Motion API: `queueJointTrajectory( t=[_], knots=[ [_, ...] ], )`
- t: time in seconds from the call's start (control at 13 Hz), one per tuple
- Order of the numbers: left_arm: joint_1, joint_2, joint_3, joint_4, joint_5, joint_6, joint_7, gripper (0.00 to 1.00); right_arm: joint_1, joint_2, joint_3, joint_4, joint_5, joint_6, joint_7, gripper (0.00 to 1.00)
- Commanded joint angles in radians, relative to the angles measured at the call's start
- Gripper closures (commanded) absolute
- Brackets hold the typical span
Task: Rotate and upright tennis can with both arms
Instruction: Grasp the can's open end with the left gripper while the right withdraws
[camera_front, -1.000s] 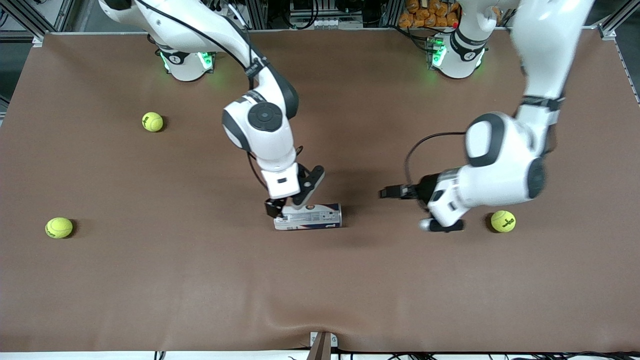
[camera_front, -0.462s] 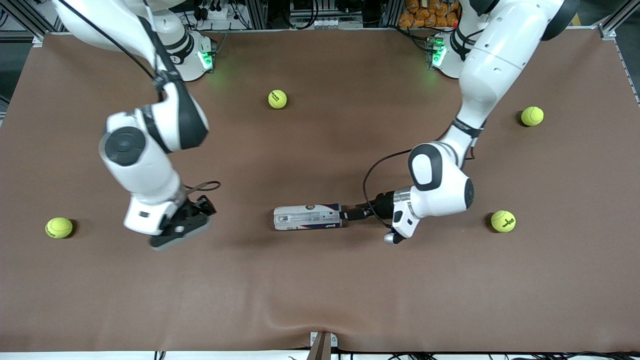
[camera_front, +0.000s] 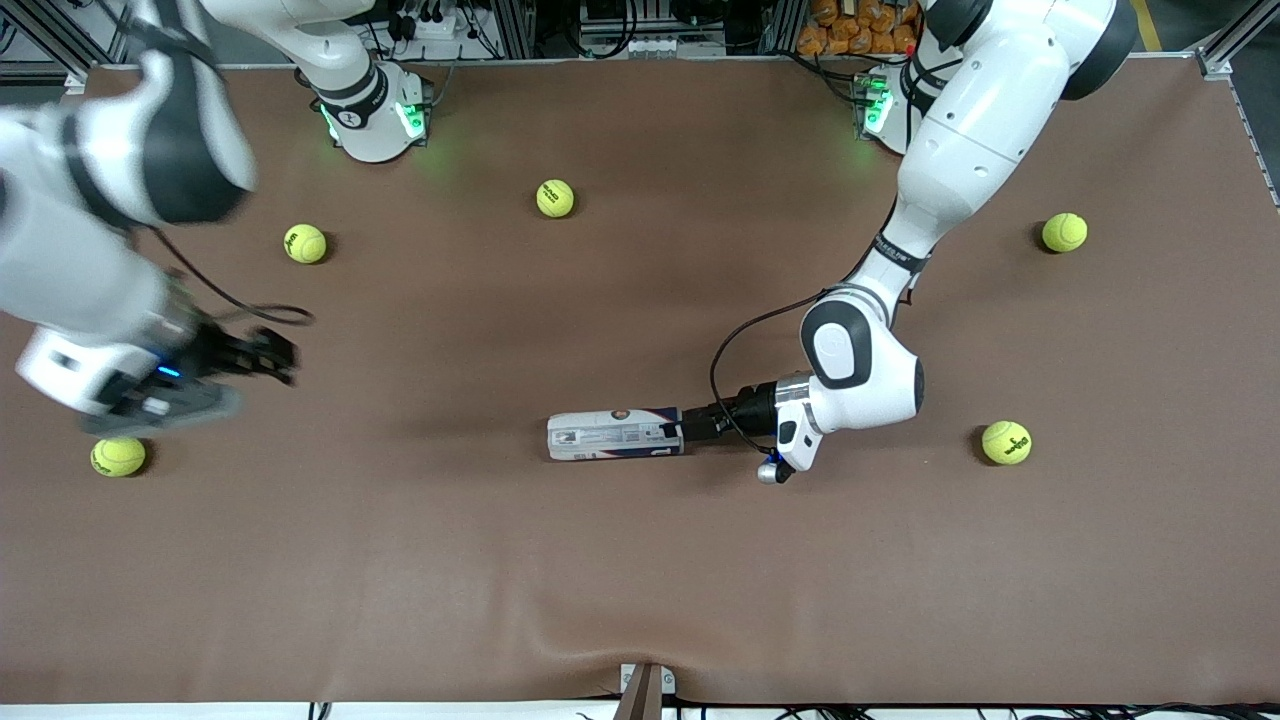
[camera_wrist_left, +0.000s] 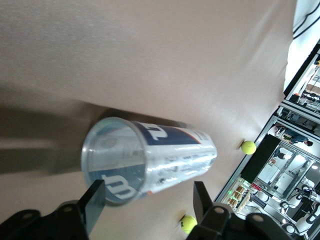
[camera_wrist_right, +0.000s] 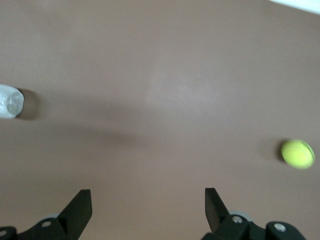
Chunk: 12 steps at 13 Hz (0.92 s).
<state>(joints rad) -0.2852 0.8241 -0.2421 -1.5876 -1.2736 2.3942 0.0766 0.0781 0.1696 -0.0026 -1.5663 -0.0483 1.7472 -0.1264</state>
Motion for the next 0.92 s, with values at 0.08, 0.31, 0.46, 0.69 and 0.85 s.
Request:
queueJointTrajectory(
  t=[0.08,0.31,0.46,0.69,0.85],
  knots=[
    [-0.012,0.036,0.0,0.049,-0.026,0.006,0.017,0.38,-0.075,-0.126,-0.023,-0.038,0.039,-0.133,-0.024,0.0],
    [-0.023,0.05,0.0,0.069,-0.058,0.006,0.017,0.6,-0.07,-0.134,-0.083,0.023,0.071,-0.202,-0.022,0.0],
    [-0.04,0.052,0.0,0.078,-0.105,0.006,0.016,0.82,-0.066,-0.128,-0.094,0.089,0.071,-0.225,-0.016,0.0],
    [-0.055,0.037,0.003,0.093,-0.102,0.008,0.009,1.0,-0.064,-0.131,-0.088,0.103,0.077,-0.259,-0.013,0.0],
    [-0.069,0.037,0.003,0.158,-0.102,0.01,-0.018,1.0,-0.063,-0.134,-0.085,0.103,0.079,-0.279,-0.009,0.0]
  ],
)
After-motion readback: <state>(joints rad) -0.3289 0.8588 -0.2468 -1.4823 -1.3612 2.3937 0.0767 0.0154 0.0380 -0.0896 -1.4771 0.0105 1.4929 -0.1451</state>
